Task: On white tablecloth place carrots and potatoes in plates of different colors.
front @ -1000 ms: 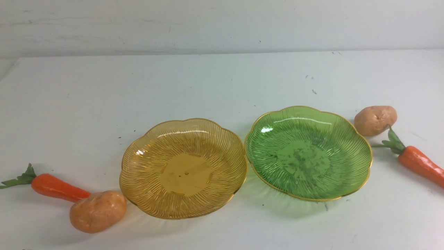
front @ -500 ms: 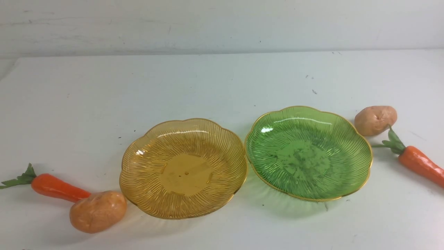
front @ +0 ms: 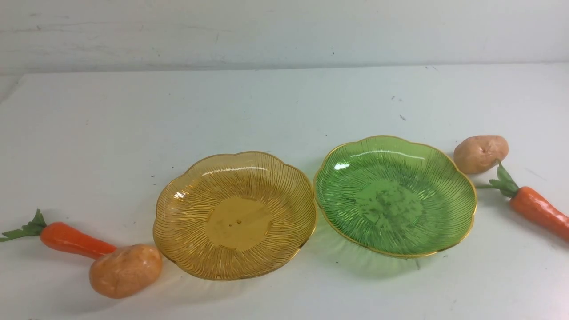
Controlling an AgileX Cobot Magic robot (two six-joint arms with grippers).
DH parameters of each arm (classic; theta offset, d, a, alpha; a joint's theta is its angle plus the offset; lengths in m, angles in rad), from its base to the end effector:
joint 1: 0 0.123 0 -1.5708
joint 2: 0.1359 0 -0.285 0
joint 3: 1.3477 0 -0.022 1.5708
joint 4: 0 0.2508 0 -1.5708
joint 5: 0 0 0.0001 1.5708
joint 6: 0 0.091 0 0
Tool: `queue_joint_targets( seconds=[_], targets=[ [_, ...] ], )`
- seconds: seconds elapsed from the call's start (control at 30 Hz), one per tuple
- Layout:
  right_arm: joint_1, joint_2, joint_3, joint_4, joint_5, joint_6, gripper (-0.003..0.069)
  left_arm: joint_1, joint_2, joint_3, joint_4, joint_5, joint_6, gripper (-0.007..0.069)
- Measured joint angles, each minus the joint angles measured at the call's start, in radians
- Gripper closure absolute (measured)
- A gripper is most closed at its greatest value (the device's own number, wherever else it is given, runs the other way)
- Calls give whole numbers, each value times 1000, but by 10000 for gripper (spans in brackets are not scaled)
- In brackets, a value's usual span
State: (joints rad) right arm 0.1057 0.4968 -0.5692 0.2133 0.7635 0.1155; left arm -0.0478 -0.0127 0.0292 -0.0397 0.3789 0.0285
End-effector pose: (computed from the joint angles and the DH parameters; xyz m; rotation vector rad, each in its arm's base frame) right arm 0.0870 0.0226 0.3028 0.0945 2.1781 0.3744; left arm 0.0523 -0.0038 0.1700 0.0471 1.8784 -0.0524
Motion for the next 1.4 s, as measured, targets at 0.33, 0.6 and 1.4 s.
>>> queue_joint_targets(
  seconds=[0.33, 0.6, 1.4],
  targets=[
    [0, 487, -65, -330, 190, 196, 670, 0, 0, 0, 0, 0, 0, 627],
    [-41, 805, -282, -336, 241, 135, 670, 0, 0, 0, 0, 0, 0, 627],
    [-82, 1343, -573, -558, 156, -59, 187, 0, 0, 0, -1, 0, 0, 627]
  ],
)
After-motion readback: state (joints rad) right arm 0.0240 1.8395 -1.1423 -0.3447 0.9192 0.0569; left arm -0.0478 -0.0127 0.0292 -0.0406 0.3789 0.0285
